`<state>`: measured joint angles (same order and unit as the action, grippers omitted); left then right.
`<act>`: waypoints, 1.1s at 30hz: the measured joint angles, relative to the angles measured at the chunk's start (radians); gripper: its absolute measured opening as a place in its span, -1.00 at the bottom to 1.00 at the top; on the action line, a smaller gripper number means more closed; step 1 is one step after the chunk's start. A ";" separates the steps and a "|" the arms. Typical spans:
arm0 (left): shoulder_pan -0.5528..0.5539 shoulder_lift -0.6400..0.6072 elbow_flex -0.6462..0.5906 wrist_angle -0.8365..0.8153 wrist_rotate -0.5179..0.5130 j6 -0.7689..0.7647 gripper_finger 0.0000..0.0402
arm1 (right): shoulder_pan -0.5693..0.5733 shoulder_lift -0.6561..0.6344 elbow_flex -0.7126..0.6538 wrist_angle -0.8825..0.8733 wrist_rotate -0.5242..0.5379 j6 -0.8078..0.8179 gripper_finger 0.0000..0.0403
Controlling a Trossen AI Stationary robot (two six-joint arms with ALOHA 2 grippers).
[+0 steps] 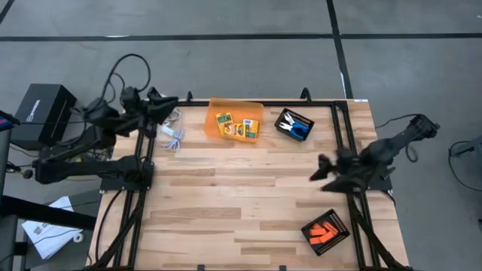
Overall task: Pick & Place School Supplies
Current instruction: Return to Home Position
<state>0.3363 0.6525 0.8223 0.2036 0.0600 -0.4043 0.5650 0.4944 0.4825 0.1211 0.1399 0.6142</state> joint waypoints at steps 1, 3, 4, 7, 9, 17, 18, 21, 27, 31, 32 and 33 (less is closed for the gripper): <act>-0.005 -0.011 0.000 0.001 0.000 -0.027 -0.61 | 0.005 -0.020 0.003 0.047 -0.004 -0.101 0.21; -0.013 -0.025 0.000 0.000 0.020 -0.045 -0.61 | 0.017 -0.068 0.000 0.111 -0.006 -0.301 0.21; -0.017 -0.038 0.000 -0.011 0.061 -0.055 -0.61 | 0.019 -0.088 0.002 0.132 -0.006 -0.380 0.21; -0.022 -0.070 0.000 -0.023 0.213 -0.003 -0.61 | 0.032 -0.169 0.001 0.076 0.045 -0.475 0.21; -0.023 -0.094 0.000 -0.046 0.241 0.027 -0.61 | 0.048 -0.236 0.000 0.006 0.061 -0.480 0.21; -0.020 -0.254 -0.009 -0.354 0.156 0.090 -0.61 | 0.089 -0.491 0.000 -0.318 0.122 -0.494 0.21; -0.020 -0.279 -0.024 -0.355 0.146 0.098 -0.61 | 0.089 -0.490 0.001 -0.333 0.128 -0.487 0.21; -0.020 -0.369 -0.093 -0.355 0.131 0.113 -0.61 | 0.087 -0.488 0.016 -0.455 0.127 -0.487 0.21; -0.020 -0.589 -0.330 -0.325 0.077 0.015 -0.61 | 0.085 -0.488 -0.024 -0.399 0.178 -0.460 0.21; -0.021 -0.651 -0.525 -0.154 0.092 -0.044 -0.61 | 0.081 -0.489 -0.141 -0.235 0.162 -0.465 0.21; -0.023 -0.640 -0.564 -0.112 0.097 -0.053 -0.61 | 0.081 -0.488 -0.181 -0.168 0.144 -0.468 0.21; -0.023 -0.616 -0.595 -0.038 0.088 -0.069 -0.61 | 0.081 -0.490 -0.224 -0.084 0.126 -0.465 0.21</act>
<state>0.3134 0.0365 0.2275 0.1657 0.1483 -0.4733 0.6460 0.0046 0.2589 0.0366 0.2660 0.1489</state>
